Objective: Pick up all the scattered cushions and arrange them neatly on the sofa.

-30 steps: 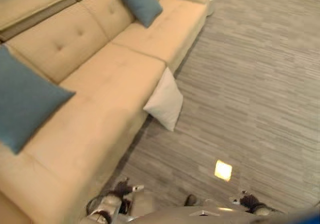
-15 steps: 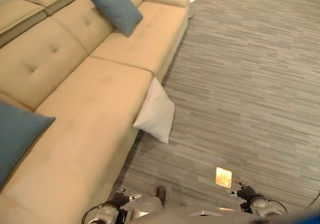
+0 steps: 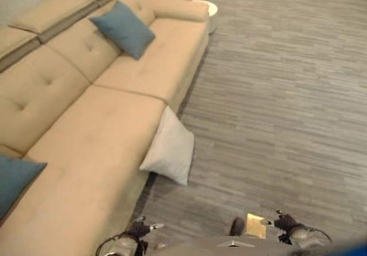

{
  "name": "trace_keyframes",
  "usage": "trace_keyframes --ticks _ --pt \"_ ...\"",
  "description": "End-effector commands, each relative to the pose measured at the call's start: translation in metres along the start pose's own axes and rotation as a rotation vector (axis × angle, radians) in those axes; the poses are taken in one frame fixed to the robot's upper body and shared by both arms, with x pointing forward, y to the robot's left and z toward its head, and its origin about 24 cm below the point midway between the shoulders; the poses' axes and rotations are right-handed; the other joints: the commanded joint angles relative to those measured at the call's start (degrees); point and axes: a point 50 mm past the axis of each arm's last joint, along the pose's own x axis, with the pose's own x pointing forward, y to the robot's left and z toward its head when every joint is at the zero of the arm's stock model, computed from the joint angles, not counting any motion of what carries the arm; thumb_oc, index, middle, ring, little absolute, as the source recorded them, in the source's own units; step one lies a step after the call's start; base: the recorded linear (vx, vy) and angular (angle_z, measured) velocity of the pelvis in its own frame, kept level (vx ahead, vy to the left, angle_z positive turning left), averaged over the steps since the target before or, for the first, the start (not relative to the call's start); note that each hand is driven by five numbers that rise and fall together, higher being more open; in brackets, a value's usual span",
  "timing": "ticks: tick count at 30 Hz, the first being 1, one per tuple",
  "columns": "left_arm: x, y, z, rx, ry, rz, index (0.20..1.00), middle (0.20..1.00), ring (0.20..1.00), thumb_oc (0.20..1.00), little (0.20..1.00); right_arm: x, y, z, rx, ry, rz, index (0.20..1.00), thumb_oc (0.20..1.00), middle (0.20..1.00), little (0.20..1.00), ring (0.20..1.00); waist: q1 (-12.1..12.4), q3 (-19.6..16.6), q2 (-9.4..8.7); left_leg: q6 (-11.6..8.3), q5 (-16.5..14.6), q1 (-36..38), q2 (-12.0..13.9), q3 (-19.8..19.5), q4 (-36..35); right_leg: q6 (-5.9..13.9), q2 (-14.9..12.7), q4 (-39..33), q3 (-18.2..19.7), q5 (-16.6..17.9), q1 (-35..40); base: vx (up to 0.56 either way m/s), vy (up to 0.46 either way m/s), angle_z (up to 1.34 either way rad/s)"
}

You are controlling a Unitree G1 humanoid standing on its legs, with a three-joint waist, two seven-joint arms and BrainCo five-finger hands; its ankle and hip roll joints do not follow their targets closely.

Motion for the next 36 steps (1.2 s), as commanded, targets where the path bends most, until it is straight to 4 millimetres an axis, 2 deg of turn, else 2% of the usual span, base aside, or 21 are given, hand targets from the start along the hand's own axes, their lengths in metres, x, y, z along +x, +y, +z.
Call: trace_keyframes --ticks 1,2,4,6,9,11,12,13,15,17,19,21,22,26,29,30,31,32,34,35,36 --pt "0.004 0.008 0.026 0.037 -0.067 0.030 1.000 1.000 1.000 1.000 1.000 0.002 -0.012 0.010 0.003 -0.030 -0.041 1.000 1.000 1.000 1.000 1.000 0.08 1.00 -1.50 -2.62 0.54 -3.87 -3.35 -3.26 3.41 4.99 -1.52 5.95 -0.36 -3.60 -0.50 0.09 -0.269 0.03" --pt "0.005 0.006 0.029 0.045 -0.076 0.023 1.000 1.000 1.000 1.000 1.000 0.002 -0.013 0.009 0.011 -0.031 -0.042 1.000 1.000 1.000 1.000 1.000 0.06 1.48 -1.64 -3.55 1.63 -5.19 -2.72 -3.34 7.75 4.23 -0.83 5.76 -0.37 -4.23 0.53 0.07 -0.269 0.23" --pt "0.005 0.005 0.036 0.033 -0.097 0.022 1.000 1.000 1.000 1.000 1.000 0.001 -0.013 0.008 0.025 -0.035 -0.046 1.000 1.000 1.000 1.000 1.000 0.39 2.76 -2.62 -4.04 3.32 -9.52 -2.76 -3.72 16.20 2.87 -0.52 6.00 -0.71 -5.32 1.64 0.04 -0.258 0.40" --pt "0.006 0.002 0.043 0.044 -0.117 0.016 1.000 1.000 1.000 1.000 1.000 0.002 -0.015 0.008 0.036 -0.030 -0.052 1.000 1.000 1.000 1.000 1.000 0.68 3.61 -2.99 -3.79 4.27 -11.71 -2.20 -2.14 18.64 2.02 -0.13 5.59 -1.73 -6.36 3.15 0.08 -0.234 0.24" --pt "0.006 -0.001 0.047 0.057 -0.125 0.006 1.000 1.000 1.000 1.000 1.000 0.001 -0.017 0.005 0.054 -0.018 -0.060 1.000 1.000 1.000 1.000 1.000 1.20 3.39 -3.17 -2.59 2.18 -13.97 -4.25 -0.89 13.28 2.21 0.52 4.08 -2.59 -7.26 4.92 0.12 -0.122 0.44" --pt "0.006 0.000 0.046 0.065 -0.121 0.006 1.000 1.000 1.000 1.000 1.000 0.002 -0.018 0.008 0.056 -0.024 -0.066 1.000 1.000 1.000 1.000 1.000 1.45 3.03 -2.89 -2.17 3.84 -15.89 -5.66 0.17 8.92 2.51 1.34 3.74 -2.93 -7.71 5.75 0.20 -0.082 0.48" --pt "0.006 0.000 0.046 0.067 -0.121 0.007 1.000 1.000 1.000 1.000 1.000 0.002 -0.018 0.012 0.047 -0.039 -0.069 1.000 1.000 1.000 1.000 1.000 2.28 2.78 -2.16 -2.34 7.52 -17.10 -6.18 0.72 4.30 2.49 2.90 3.74 -2.73 -8.62 6.51 0.39 -0.039 0.29" --pt "0.006 0.002 0.041 0.057 -0.105 0.010 1.000 1.000 1.000 1.000 1.000 0.003 -0.016 0.014 0.052 -0.041 -0.063 1.000 1.000 1.000 1.000 1.000 2.82 2.24 -1.94 -1.77 7.50 -15.70 -6.27 1.09 2.82 2.26 3.20 5.76 -2.53 -10.60 7.20 0.34 -0.024 0.17" --pt "0.006 0.002 0.038 0.053 -0.099 0.011 1.000 1.000 1.000 1.000 1.000 0.003 -0.015 0.015 0.045 -0.043 -0.058 1.000 1.000 1.000 1.000 1.000 3.07 1.87 -1.96 -1.56 7.22 -15.31 -6.80 0.17 2.92 2.41 2.95 6.80 -2.49 -11.20 7.40 0.23 0.027 -0.14" --pt "0.005 0.004 0.032 0.036 -0.079 0.015 1.000 1.000 1.000 1.000 1.000 0.003 -0.012 0.018 0.016 -0.055 -0.040 1.000 1.000 1.000 1.000 1.000 3.69 1.16 -1.72 0.02 5.32 -13.45 -7.40 -0.36 3.13 3.13 1.13 13.10 -2.67 -12.79 6.96 0.30 0.089 -0.21" --pt "0.005 0.004 0.030 0.035 -0.074 0.014 1.000 1.000 1.000 1.000 1.000 0.003 -0.009 0.017 0.010 -0.051 -0.030 1.000 1.000 1.000 1.000 1.000 4.12 0.90 -1.74 1.23 4.10 -12.01 -7.92 -0.94 3.22 3.88 -0.05 17.80 -2.24 -12.58 6.15 0.25 0.101 -0.13" --pt "0.005 0.006 0.033 0.030 -0.083 0.018 1.000 1.000 1.000 1.000 1.000 0.003 -0.008 0.018 -0.005 -0.054 -0.025 1.000 1.000 1.000 1.000 1.000 3.92 1.60 -1.58 3.01 3.12 -10.04 -8.84 -1.86 2.95 5.46 -2.29 26.07 -1.72 -8.51 2.89 0.25 0.127 0.01" --pt "0.005 0.010 0.036 0.042 -0.089 0.027 1.000 1.000 1.000 1.000 1.000 0.003 -0.008 0.022 -0.011 -0.064 -0.024 1.000 1.000 1.000 1.000 1.000 3.07 2.41 -0.79 4.06 2.57 -8.07 -8.64 -3.34 1.91 5.51 -3.06 32.82 -0.05 -6.34 -1.20 0.29 0.082 0.30" --pt "0.006 0.012 0.040 0.040 -0.102 0.039 1.000 1.000 1.000 1.000 1.000 0.004 -0.009 0.027 -0.022 -0.083 -0.024 1.000 1.000 1.000 1.000 1.000 2.44 2.77 -0.72 3.21 1.90 -5.95 -8.24 -5.53 0.30 4.56 -2.17 23.70 3.28 -7.03 -4.65 0.22 -0.077 0.52" --pt "0.006 0.011 0.042 0.054 -0.110 0.039 1.000 1.000 1.000 1.000 1.000 0.004 -0.009 0.031 -0.012 -0.093 -0.025 1.000 1.000 1.000 1.000 1.000 0.42 2.78 -1.26 2.41 0.57 -4.73 -8.78 -8.42 0.52 5.37 0.62 12.69 12.90 -4.15 -6.67 0.23 -0.133 0.43" --pt "0.006 0.011 0.041 0.051 -0.106 0.041 1.000 1.000 1.000 1.000 1.000 0.004 -0.009 0.030 -0.007 -0.087 -0.024 1.000 1.000 1.000 1.000 1.000 -0.14 2.66 -1.30 2.20 0.17 -4.48 -8.84 -9.65 0.64 5.63 1.17 11.33 15.61 -3.55 -7.31 0.24 -0.118 0.90" --pt "0.006 0.012 0.039 0.048 -0.099 0.043 1.000 1.000 1.000 1.000 1.000 0.004 -0.008 0.028 -0.001 -0.078 -0.021 1.000 1.000 1.000 1.000 1.000 -0.55 2.42 -1.43 1.92 -0.17 -4.03 -8.84 -10.77 0.66 5.67 1.79 11.37 16.57 -3.22 -7.51 0.35 -0.237 1.39" --pt "0.005 0.010 0.029 0.040 -0.066 0.039 1.000 1.000 1.000 1.000 1.000 0.003 -0.004 0.022 -0.014 -0.059 -0.012 1.000 1.000 1.000 1.000 1.000 -0.15 1.32 -2.13 0.99 -0.85 -4.03 -8.40 -11.40 1.46 5.35 1.01 9.24 13.60 -3.17 -5.10 0.36 -0.321 1.31" --pt "0.005 0.009 0.028 0.036 -0.061 0.037 1.000 1.000 1.000 1.000 1.000 0.002 -0.005 0.013 0.008 -0.039 -0.019 1.000 1.000 1.000 1.000 1.000 -0.01 1.14 -3.05 -0.87 -0.45 -6.05 -6.69 -11.83 4.50 4.46 1.44 8.20 11.14 -4.57 -2.69 0.21 -0.312 1.36" --pt "0.005 0.009 0.029 0.042 -0.061 0.037 1.000 1.000 1.000 1.000 1.000 0.002 -0.005 0.014 0.015 -0.043 -0.020 1.000 1.000 1.000 1.000 1.000 -0.25 1.35 -3.41 -1.31 -0.25 -7.42 -6.13 -11.00 6.77 3.90 1.55 8.03 10.43 -5.03 -2.05 0.04 -0.231 1.62" --pt "0.006 0.008 0.031 0.041 -0.066 0.032 1.000 1.000 1.000 1.000 1.000 0.002 -0.007 0.012 0.028 -0.041 -0.027 1.000 1.000 1.000 1.000 1.000 -0.22 2.21 -4.19 -1.52 -0.08 -10.19 -5.32 -7.62 11.23 3.41 1.02 7.21 7.66 -5.55 -0.39 0.01 -0.205 1.36"
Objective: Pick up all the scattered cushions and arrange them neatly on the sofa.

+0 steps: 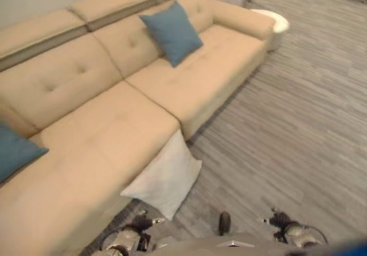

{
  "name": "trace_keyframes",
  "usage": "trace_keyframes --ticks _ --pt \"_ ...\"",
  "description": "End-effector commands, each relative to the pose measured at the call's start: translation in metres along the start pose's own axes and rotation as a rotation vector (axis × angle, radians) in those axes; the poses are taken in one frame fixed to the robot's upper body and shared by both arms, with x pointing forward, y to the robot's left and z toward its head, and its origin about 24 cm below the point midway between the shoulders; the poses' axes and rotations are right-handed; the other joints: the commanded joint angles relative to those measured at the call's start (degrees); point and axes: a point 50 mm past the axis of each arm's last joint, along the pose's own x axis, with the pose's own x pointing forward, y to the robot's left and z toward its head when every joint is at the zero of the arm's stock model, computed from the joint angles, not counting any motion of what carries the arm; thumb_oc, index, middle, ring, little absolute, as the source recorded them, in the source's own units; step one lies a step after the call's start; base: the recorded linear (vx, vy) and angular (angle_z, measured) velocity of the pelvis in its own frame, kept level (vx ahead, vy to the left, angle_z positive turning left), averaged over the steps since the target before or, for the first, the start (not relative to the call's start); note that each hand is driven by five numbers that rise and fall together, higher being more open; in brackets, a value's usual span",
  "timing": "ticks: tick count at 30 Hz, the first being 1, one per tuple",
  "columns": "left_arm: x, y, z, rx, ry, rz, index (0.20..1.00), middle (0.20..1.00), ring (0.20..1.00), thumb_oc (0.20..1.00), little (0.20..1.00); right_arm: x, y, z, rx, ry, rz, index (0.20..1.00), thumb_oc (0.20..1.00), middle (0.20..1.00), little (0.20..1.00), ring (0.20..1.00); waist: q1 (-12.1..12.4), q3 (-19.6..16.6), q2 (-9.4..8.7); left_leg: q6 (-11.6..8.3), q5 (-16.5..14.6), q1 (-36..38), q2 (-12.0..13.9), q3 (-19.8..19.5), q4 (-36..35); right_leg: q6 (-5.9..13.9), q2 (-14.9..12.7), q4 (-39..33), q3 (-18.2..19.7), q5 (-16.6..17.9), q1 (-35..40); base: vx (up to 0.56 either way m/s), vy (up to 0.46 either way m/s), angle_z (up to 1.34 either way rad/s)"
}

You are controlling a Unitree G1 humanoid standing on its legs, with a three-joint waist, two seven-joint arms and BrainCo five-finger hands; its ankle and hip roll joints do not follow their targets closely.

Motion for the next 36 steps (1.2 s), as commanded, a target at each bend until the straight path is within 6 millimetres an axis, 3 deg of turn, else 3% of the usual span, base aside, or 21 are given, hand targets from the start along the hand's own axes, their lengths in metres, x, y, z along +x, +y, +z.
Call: trace_keyframes --ticks 1,4,5,7,9,10,11,12,15,17,20,24,26,36 --pt "0.002 0.006 0.013 0.026 -0.028 0.025 1.000 1.000 1.000 1.000 1.000 0.001 -0.020 0.009 0.022 -0.043 -0.061 1.000 1.000 1.000 1.000 1.000 -2.56 2.03 -0.75 0.22 2.19 -5.88 1.80 12.65 -0.92 7.09 -3.46 7.01 -4.38 -5.67 1.85 0.00 -0.141 1.05" --pt "0.003 0.006 0.019 0.048 -0.042 0.023 1.000 1.000 1.000 1.000 1.000 0.001 -0.022 0.006 0.058 -0.036 -0.070 1.000 1.000 1.000 1.000 1.000 -4.35 1.60 -0.76 0.65 4.56 -7.84 4.22 22.27 -3.80 7.23 -4.19 6.04 -9.40 -5.91 3.30 0.06 -0.007 2.10" --pt "0.003 0.007 0.017 0.050 -0.034 0.022 1.000 1.000 1.000 1.000 1.000 0.000 -0.019 0.002 0.069 -0.022 -0.062 1.000 1.000 1.000 1.000 1.000 -5.62 1.25 -0.85 0.14 2.97 -7.12 5.49 27.24 -2.83 7.66 -4.51 7.12 -11.18 -7.47 3.92 0.13 0.046 0.87" --pt "0.002 0.010 0.012 0.032 -0.022 0.028 1.000 1.000 1.000 1.000 1.000 0.001 -0.016 0.004 0.059 -0.026 -0.055 1.000 1.000 1.000 1.000 1.000 -4.80 0.94 -0.92 0.61 3.60 -7.16 3.79 24.95 -4.27 7.41 -5.23 7.65 -12.92 -6.97 3.90 0.11 0.157 0.71" --pt "0.001 0.012 0.006 0.020 -0.002 0.032 1.000 1.000 1.000 1.000 1.000 0.001 -0.013 0.004 0.056 -0.025 -0.045 1.000 1.000 1.000 1.000 1.000 -4.39 0.68 -0.44 0.78 2.08 -5.52 3.32 24.24 -5.97 8.57 -5.75 8.90 -12.66 -7.90 4.64 0.13 0.205 -0.07" --pt "0.001 0.013 0.005 0.017 0.001 0.036 1.000 1.000 1.000 1.000 1.000 0.001 -0.012 0.007 0.056 -0.032 -0.044 1.000 1.000 1.000 1.000 1.000 -4.09 0.77 -0.55 1.63 3.07 -5.97 2.65 24.35 -6.44 8.51 -6.80 10.01 -13.45 -7.06 3.83 0.16 0.216 -0.18" --pt "0.001 0.013 0.003 0.014 0.006 0.036 1.000 1.000 1.000 1.000 1.000 0.001 -0.012 0.008 0.052 -0.036 -0.041 1.000 1.000 1.000 1.000 1.000 -3.75 0.71 -0.25 1.78 1.55 -4.96 2.24 23.51 -6.91 9.19 -7.32 11.83 -13.01 -7.97 3.94 -0.01 0.163 0.06" --pt "0.001 0.013 0.003 0.014 0.004 0.036 1.000 1.000 1.000 1.000 1.000 0.001 -0.012 0.008 0.053 -0.038 -0.042 1.000 1.000 1.000 1.000 1.000 -3.76 0.78 -0.40 2.21 2.72 -5.57 2.10 24.07 -6.99 8.72 -7.58 11.66 -13.56 -7.15 3.43 0.05 0.158 0.13" --pt "0.001 0.019 0.003 0.011 0.004 0.047 1.000 1.000 1.000 1.000 1.000 0.002 -0.012 0.015 0.051 -0.061 -0.043 1.000 1.000 1.000 1.000 1.000 -3.22 1.36 0.15 3.56 1.88 -4.54 0.70 22.51 -7.53 9.09 -10.37 19.05 -13.00 -6.78 1.69 0.05 0.180 0.18" --pt "0.001 0.022 0.006 0.025 -0.005 0.052 1.000 1.000 1.000 1.000 1.000 0.002 -0.011 0.020 0.055 -0.076 -0.038 1.000 1.000 1.000 1.000 1.000 -4.13 2.22 0.28 3.79 1.61 -4.46 0.00 20.05 -6.99 9.15 -9.41 22.61 -7.97 -6.09 -0.86 0.05 0.102 0.51" --pt "0.001 0.022 0.008 0.026 -0.014 0.048 1.000 1.000 1.000 1.000 1.000 0.002 -0.011 0.022 0.043 -0.080 -0.034 1.000 1.000 1.000 1.000 1.000 -5.50 2.16 0.58 3.61 1.60 -3.58 -0.92 16.73 -7.75 8.68 -5.67 19.12 0.94 -7.06 -3.20 0.09 0.053 0.84" --pt "0.002 0.025 0.012 0.023 -0.028 0.055 1.000 1.000 1.000 1.000 1.000 0.002 -0.008 0.025 0.040 -0.091 -0.024 1.000 1.000 1.000 1.000 1.000 -6.92 2.45 0.23 3.23 1.88 -3.14 -2.22 12.01 -8.07 9.62 -4.02 14.51 8.55 -4.84 -5.28 0.08 -0.005 0.58" --pt "0.002 0.026 0.013 0.027 -0.031 0.059 1.000 1.000 1.000 1.000 1.000 0.002 -0.008 0.025 0.040 -0.089 -0.024 1.000 1.000 1.000 1.000 1.000 -7.40 2.61 0.05 3.04 1.90 -3.06 -2.74 10.28 -7.93 9.71 -3.40 14.14 10.34 -4.62 -5.51 0.05 -0.024 0.85" --pt "0.000 0.024 -0.002 0.003 0.007 0.059 1.000 1.000 1.000 1.000 1.000 0.001 -0.005 0.014 0.029 -0.073 -0.013 1.000 1.000 1.000 1.000 1.000 -6.58 0.24 -0.74 1.07 3.03 -2.35 -1.71 8.46 -9.80 9.46 -4.30 8.10 4.69 -5.57 0.78 0.06 -0.075 0.40"
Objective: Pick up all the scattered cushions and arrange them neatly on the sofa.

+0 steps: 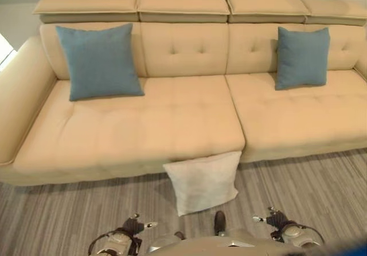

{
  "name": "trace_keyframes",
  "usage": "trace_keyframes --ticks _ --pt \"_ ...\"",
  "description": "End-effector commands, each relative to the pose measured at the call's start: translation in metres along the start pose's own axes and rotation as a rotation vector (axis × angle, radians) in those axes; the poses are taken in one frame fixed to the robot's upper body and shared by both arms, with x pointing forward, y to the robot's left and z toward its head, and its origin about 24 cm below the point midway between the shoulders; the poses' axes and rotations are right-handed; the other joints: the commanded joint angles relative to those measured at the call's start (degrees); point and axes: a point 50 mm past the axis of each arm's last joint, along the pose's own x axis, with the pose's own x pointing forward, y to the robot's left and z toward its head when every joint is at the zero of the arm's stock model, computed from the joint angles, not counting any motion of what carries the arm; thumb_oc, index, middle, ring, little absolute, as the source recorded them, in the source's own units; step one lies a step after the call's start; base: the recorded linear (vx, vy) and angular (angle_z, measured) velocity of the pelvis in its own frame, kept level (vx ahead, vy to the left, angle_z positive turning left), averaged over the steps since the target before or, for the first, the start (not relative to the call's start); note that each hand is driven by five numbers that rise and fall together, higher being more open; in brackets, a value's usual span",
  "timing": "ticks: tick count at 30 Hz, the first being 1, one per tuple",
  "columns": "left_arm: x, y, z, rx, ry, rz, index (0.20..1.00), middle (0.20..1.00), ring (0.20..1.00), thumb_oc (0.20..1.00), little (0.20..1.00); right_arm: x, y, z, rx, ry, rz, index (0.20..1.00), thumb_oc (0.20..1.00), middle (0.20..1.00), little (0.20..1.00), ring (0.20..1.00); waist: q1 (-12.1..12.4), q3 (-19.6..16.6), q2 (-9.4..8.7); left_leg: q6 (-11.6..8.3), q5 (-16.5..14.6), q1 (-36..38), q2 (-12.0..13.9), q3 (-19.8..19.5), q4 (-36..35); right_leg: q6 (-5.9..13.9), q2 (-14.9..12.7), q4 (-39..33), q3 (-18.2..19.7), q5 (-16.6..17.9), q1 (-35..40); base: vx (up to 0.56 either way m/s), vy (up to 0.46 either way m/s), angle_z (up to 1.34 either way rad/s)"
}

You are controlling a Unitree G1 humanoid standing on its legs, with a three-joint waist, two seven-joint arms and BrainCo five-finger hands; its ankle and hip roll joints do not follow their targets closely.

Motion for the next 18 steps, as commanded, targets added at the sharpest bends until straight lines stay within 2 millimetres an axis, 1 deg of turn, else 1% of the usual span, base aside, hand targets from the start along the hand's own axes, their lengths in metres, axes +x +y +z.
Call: trace_keyframes --ticks 1,4,5,7,8,9,11,12,13,14,15,17,18 --pt "0.002 0.005 0.012 -0.018 -0.036 0.017 1.000 1.000 1.000 1.000 1.000 0.000 -0.009 0.000 0.006 -0.016 -0.025 1.000 1.000 1.000 1.000 1.000 -0.18 -0.69 -1.29 -2.54 1.70 -4.65 -1.45 1.69 2.61 5.98 -3.54 5.74 -1.25 -5.69 1.73 0.02 -0.071 0.27" --pt "0.003 0.006 0.019 -0.035 -0.064 0.031 1.000 1.000 1.000 1.000 1.000 0.000 -0.009 0.003 0.013 -0.036 -0.029 1.000 1.000 1.000 1.000 1.000 -0.02 -0.61 -1.32 -2.93 2.27 -4.73 -0.93 1.05 1.84 5.61 -3.50 5.55 -2.65 -6.17 2.07 0.01 -0.076 0.13" --pt "0.003 0.007 0.023 -0.043 -0.079 0.037 1.000 1.000 1.000 1.000 1.000 0.000 -0.010 0.006 0.013 -0.047 -0.031 1.000 1.000 1.000 1.000 1.000 0.04 -0.32 -1.33 -3.05 2.47 -4.93 -0.80 0.84 1.76 5.50 -3.50 5.62 -3.07 -6.31 1.95 -0.05 -0.075 0.17" --pt "0.004 0.011 0.039 -0.061 -0.132 0.060 1.000 1.000 1.000 1.000 1.000 0.001 -0.012 0.015 0.016 -0.084 -0.045 1.000 1.000 1.000 1.000 1.000 0.32 1.20 -1.39 -3.37 3.02 -6.04 -0.46 0.26 1.81 5.16 -3.41 6.25 -4.05 -6.61 1.01 -0.10 -0.072 0.17" --pt "0.004 0.011 0.039 -0.061 -0.133 0.060 1.000 1.000 1.000 1.000 1.000 0.001 -0.012 0.015 0.016 -0.084 -0.046 1.000 1.000 1.000 1.000 1.000 0.29 1.19 -1.39 -3.37 3.02 -6.08 -0.47 0.24 1.83 5.16 -3.42 6.28 -4.08 -6.63 0.99 -0.21 -0.089 0.18" --pt "0.004 0.016 0.061 -0.076 -0.203 0.083 1.000 1.000 1.000 1.000 1.000 0.002 -0.016 0.029 0.022 -0.133 -0.064 1.000 1.000 1.000 1.000 1.000 0.47 3.39 -1.50 -3.66 3.66 -8.19 -0.23 -0.35 2.28 4.83 -3.42 7.68 -4.93 -6.81 -1.26 -0.25 -0.081 0.21" --pt "0.003 0.019 0.088 -0.093 -0.288 0.104 1.000 1.000 1.000 1.000 1.000 0.003 -0.021 0.048 0.031 -0.197 -0.087 1.000 1.000 1.000 1.000 1.000 0.51 6.18 -1.32 -4.04 4.68 -11.36 0.00 -1.13 2.96 4.38 -3.59 10.08 -5.57 -6.82 -4.95 -0.34 -0.098 0.30" --pt "0.000 0.022 0.109 -0.110 -0.353 0.115 1.000 1.000 1.000 1.000 1.000 0.002 -0.027 0.064 0.038 -0.246 -0.110 1.000 1.000 1.000 1.000 1.000 0.38 7.39 -1.06 -4.14 5.51 -14.53 0.05 -1.97 3.73 3.88 -3.76 12.30 -6.18 -6.89 -8.57 -0.27 -0.080 0.42" --pt "-0.001 0.022 0.116 -0.115 -0.380 0.118 1.000 1.000 1.000 1.000 1.000 0.002 -0.029 0.070 0.043 -0.269 -0.119 1.000 1.000 1.000 1.000 1.000 0.38 7.78 -1.00 -4.19 5.93 -15.79 -0.01 -2.37 4.11 3.72 -3.71 12.87 -6.31 -6.76 -9.76 -0.16 -0.051 0.39" --pt "-0.001 0.022 0.116 -0.115 -0.380 0.118 1.000 1.000 1.000 1.000 1.000 0.002 -0.029 0.070 0.043 -0.270 -0.119 1.000 1.000 1.000 1.000 1.000 0.34 7.70 -1.01 -4.19 5.93 -15.91 -0.02 -2.39 4.16 3.72 -3.73 12.92 -6.33 -6.78 -9.88 -0.07 -0.041 0.20" --pt "-0.002 0.022 0.125 -0.118 -0.409 0.119 1.000 1.000 1.000 1.000 1.000 0.001 -0.031 0.076 0.042 -0.291 -0.125 1.000 1.000 1.000 1.000 1.000 0.27 7.95 -0.96 -4.35 6.43 -16.94 0.13 -2.59 4.15 3.59 -3.70 13.02 -6.59 -6.77 -10.73 -0.05 -0.047 0.15" --pt "-0.005 0.021 0.135 -0.129 -0.448 0.115 1.000 1.000 1.000 1.000 1.000 0.001 -0.034 0.082 0.054 -0.306 -0.138 1.000 1.000 1.000 1.000 1.000 0.12 8.26 -0.86 -4.57 6.83 -18.96 0.35 -2.89 4.77 3.39 -3.86 13.54 -7.06 -6.84 -12.38 -0.07 -0.073 0.20" --pt "-0.008 0.019 0.146 -0.141 -0.488 0.103 1.000 1.000 1.000 1.000 1.000 0.000 -0.038 0.087 0.065 -0.325 -0.158 1.000 1.000 1.000 1.000 1.000 -0.16 8.59 -0.82 -4.90 6.84 -21.03 0.81 -2.08 5.91 3.13 -4.21 14.20 -7.69 -7.17 -13.84 -0.05 -0.061 0.33"
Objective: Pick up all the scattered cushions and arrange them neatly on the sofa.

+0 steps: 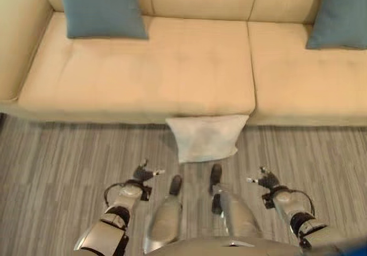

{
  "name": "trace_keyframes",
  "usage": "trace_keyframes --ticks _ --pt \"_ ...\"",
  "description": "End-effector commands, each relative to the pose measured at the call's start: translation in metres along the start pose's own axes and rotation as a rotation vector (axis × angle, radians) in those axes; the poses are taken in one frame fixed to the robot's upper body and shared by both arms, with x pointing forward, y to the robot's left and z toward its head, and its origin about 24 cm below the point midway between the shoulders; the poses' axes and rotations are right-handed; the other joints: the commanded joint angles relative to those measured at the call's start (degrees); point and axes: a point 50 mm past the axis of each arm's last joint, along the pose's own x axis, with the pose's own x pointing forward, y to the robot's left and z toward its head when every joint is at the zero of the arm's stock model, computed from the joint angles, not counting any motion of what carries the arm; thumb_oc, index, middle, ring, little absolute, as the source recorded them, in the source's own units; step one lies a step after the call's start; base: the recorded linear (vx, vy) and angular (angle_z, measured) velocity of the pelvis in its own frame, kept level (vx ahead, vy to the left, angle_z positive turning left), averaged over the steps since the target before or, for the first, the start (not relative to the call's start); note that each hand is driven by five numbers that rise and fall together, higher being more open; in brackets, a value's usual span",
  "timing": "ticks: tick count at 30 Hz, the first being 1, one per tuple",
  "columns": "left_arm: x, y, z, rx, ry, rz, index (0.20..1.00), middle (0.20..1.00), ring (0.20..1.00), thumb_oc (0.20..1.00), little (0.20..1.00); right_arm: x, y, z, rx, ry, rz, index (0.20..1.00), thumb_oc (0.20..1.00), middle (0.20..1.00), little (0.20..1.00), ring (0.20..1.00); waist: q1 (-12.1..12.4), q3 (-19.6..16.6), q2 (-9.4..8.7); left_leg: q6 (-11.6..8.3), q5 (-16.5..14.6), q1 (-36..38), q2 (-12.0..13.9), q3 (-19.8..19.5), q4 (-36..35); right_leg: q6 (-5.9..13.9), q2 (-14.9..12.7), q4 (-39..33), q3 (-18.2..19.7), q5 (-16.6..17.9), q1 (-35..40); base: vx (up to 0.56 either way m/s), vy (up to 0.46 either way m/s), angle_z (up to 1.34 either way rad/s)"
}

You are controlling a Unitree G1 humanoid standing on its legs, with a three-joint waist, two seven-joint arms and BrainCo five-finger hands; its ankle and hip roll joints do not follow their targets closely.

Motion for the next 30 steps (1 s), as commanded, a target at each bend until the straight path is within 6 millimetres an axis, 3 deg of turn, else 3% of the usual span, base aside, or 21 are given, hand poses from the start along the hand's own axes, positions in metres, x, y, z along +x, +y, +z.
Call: trace_keyframes --ticks 1,7,10,11,12,16,17,19,30 --pt "-0.001 -0.001 0.008 -0.037 -0.058 0.016 1.000 1.000 1.000 1.000 1.000 -0.004 -0.021 -0.010 0.007 -0.002 -0.079 1.000 1.000 1.000 1.000 1.000 -0.02 -3.37 -0.36 -1.72 4.60 -2.89 0.73 3.98 -0.17 4.12 -2.79 7.02 -0.23 -6.85 1.06 -0.06 -0.053 0.47" --pt "0.003 -0.006 0.034 -0.095 -0.147 0.027 1.000 1.000 1.000 1.000 1.000 0.003 -0.027 0.023 -0.001 -0.107 -0.112 1.000 1.000 1.000 1.000 1.000 0.07 -1.58 0.28 -1.98 5.50 -7.58 0.39 4.70 1.51 4.43 -3.83 9.53 -0.49 -6.50 -4.14 -0.04 0.020 0.14" --pt "0.008 -0.002 0.078 -0.175 -0.267 0.072 1.000 1.000 1.000 1.000 1.000 0.008 -0.037 0.069 -0.008 -0.247 -0.175 1.000 1.000 1.000 1.000 1.000 -0.26 0.76 0.71 -1.89 5.10 -13.57 0.07 6.52 5.19 4.46 -5.23 14.61 0.22 -7.19 -10.96 -0.10 0.070 -0.01" --pt "0.010 0.007 0.117 -0.214 -0.359 0.117 1.000 1.000 1.000 1.000 1.000 0.009 -0.050 0.110 0.003 -0.352 -0.229 1.000 1.000 1.000 1.000 1.000 -0.63 2.56 0.49 -1.73 2.87 -20.29 0.24 7.37 10.98 4.75 -5.83 19.47 1.63 -8.60 -17.15 -0.06 0.042 -0.07" --pt "0.010 0.008 0.118 -0.215 -0.361 0.118 1.000 1.000 1.000 1.000 1.000 0.009 -0.050 0.111 0.004 -0.354 -0.230 1.000 1.000 1.000 1.000 1.000 -0.59 2.37 0.44 -1.74 2.31 -20.90 0.26 7.49 11.72 4.78 -5.85 20.13 1.81 -9.04 -17.79 -0.08 0.049 -0.17" --pt "-0.004 0.034 0.223 -0.307 -0.615 0.212 1.000 1.000 1.000 1.000 1.000 -0.010 -0.101 0.213 0.083 -0.618 -0.420 1.000 1.000 1.000 1.000 1.000 -2.26 2.89 1.19 -1.30 0.61 -40.42 0.37 7.69 21.97 4.57 -7.61 31.00 4.57 -10.90 -36.86 -0.08 0.057 -0.02" --pt "-0.004 0.034 0.223 -0.307 -0.615 0.212 1.000 1.000 1.000 1.000 1.000 -0.010 -0.101 0.214 0.083 -0.618 -0.420 1.000 1.000 1.000 1.000 1.000 -2.25 2.78 1.17 -1.30 0.56 -40.66 0.36 7.71 22.10 4.57 -7.62 31.13 4.62 -10.94 -37.12 -0.02 0.045 0.08" --pt "-0.015 0.045 0.257 -0.341 -0.695 0.247 1.000 1.000 1.000 1.000 1.000 -0.024 -0.121 0.247 0.115 -0.707 -0.509 1.000 1.000 1.000 1.000 1.000 -3.22 2.83 1.30 -1.30 -0.16 -48.29 0.55 7.97 26.01 4.48 -7.64 34.74 5.87 -11.47 -44.50 0.01 0.038 0.01" --pt "-0.034 0.051 0.300 -0.425 -0.787 0.241 1.000 1.000 1.000 1.000 1.000 -0.052 -0.159 0.284 0.189 -0.824 -0.658 1.000 1.000 1.000 1.000 1.000 -5.38 2.19 1.47 -0.62 -1.28 -60.80 -0.03 8.83 30.75 4.49 -6.88 38.66 8.40 -11.71 -57.71 0.02 0.026 -0.08"
